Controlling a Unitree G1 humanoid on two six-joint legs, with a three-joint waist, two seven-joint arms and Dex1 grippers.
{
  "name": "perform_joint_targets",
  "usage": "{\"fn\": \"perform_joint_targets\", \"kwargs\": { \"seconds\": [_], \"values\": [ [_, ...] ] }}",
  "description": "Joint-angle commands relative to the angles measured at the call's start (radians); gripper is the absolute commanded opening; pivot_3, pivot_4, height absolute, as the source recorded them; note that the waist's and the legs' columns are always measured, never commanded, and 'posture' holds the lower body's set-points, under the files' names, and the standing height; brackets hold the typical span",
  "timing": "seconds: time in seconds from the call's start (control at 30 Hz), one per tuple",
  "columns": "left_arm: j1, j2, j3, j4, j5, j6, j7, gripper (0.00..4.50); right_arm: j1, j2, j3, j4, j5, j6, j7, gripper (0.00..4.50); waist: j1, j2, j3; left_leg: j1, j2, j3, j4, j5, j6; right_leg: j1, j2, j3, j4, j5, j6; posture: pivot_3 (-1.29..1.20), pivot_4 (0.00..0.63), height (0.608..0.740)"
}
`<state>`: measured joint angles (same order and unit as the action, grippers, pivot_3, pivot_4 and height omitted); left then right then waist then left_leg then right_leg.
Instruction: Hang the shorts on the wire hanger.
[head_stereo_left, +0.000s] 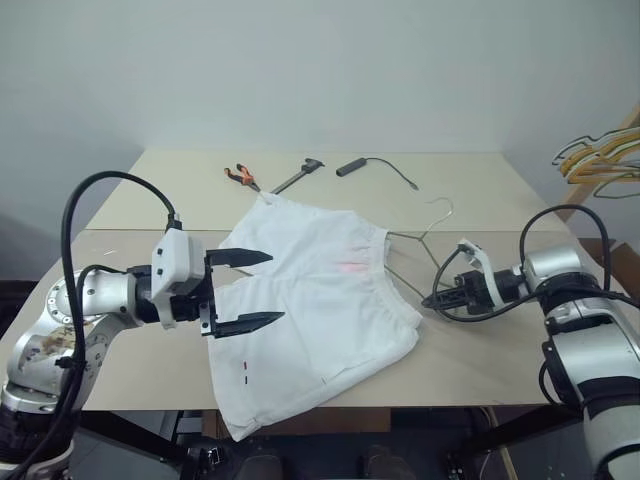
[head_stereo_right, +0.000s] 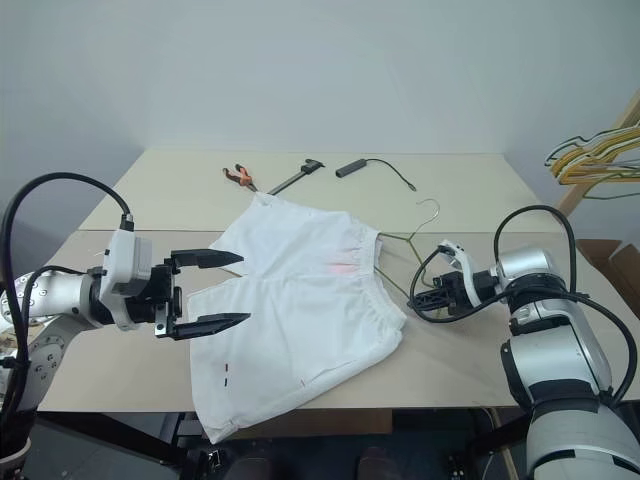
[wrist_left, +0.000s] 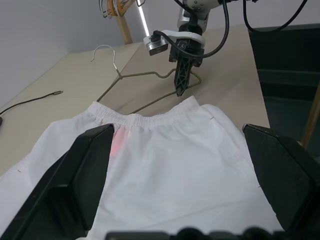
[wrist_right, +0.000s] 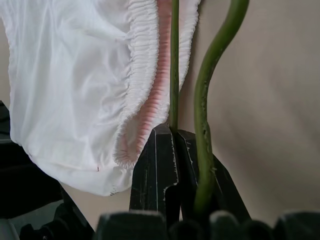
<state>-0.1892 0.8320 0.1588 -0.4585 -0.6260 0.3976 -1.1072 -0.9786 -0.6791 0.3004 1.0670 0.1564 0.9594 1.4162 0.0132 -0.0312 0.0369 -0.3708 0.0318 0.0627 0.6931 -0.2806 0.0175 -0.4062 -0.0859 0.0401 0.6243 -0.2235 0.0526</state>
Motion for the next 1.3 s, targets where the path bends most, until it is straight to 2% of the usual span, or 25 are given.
{"fn": "perform_joint_targets", "kwargs": {
  "seconds": [0.03, 0.73, 0.83, 1.03, 1.13, 1.3],
  "values": [
    [-0.006, 0.003, 0.019, -0.016, 0.001, -0.024, 0.005, 4.48, -0.046, 0.004, -0.044, 0.015, -0.010, -0.035, -0.001, 0.00, 0.000, 0.000, 0.000, 0.000, 0.000, 0.000, 0.000, 0.000, 0.000, 0.000, 0.000, 0.000, 0.000, 0.000, 0.000, 0.13, 0.000, 0.740],
    [-0.026, 0.017, 0.012, 0.001, 0.010, -0.043, -0.008, 4.48, -0.037, 0.007, -0.118, 0.019, -0.040, -0.089, -0.012, 0.00, -0.001, 0.000, 0.000, 0.000, 0.000, 0.000, 0.000, 0.000, 0.000, 0.000, 0.000, 0.000, 0.000, 0.000, 0.000, 0.12, 0.000, 0.740],
    [-0.043, 0.016, 0.003, 0.012, 0.017, -0.047, -0.015, 4.48, 0.007, -0.027, -0.168, -0.126, -0.031, -0.197, -0.083, 0.00, 0.000, 0.001, 0.001, 0.000, 0.000, 0.000, 0.000, 0.000, 0.000, 0.000, 0.000, 0.000, 0.000, 0.000, 0.000, 0.11, 0.000, 0.740],
    [-0.135, 0.012, -0.030, 0.098, 0.047, -0.074, -0.064, 4.48, 0.051, -0.054, -0.227, -0.411, -0.017, -0.229, -0.178, 0.00, -0.003, 0.005, 0.003, 0.000, 0.000, 0.000, 0.000, 0.000, 0.000, 0.000, 0.000, 0.000, 0.000, 0.000, 0.000, 0.05, 0.000, 0.740],
    [-0.185, 0.009, -0.048, 0.145, 0.067, -0.099, -0.087, 4.48, 0.094, -0.065, -0.211, -0.597, -0.044, -0.270, -0.233, 0.00, -0.011, 0.005, 0.003, 0.000, 0.000, 0.000, 0.000, 0.000, 0.000, 0.000, 0.000, 0.000, 0.000, 0.000, 0.000, 0.03, 0.000, 0.740],
    [-0.347, 0.019, -0.068, 0.318, 0.139, -0.200, -0.143, 4.48, 0.163, -0.123, -0.125, -0.916, -0.213, -0.478, -0.376, 0.00, -0.022, 0.005, 0.004, -0.003, 0.000, 0.000, 0.000, 0.000, 0.000, -0.003, 0.000, -0.001, 0.000, 0.000, 0.000, -0.01, 0.000, 0.740]
  ]
}}
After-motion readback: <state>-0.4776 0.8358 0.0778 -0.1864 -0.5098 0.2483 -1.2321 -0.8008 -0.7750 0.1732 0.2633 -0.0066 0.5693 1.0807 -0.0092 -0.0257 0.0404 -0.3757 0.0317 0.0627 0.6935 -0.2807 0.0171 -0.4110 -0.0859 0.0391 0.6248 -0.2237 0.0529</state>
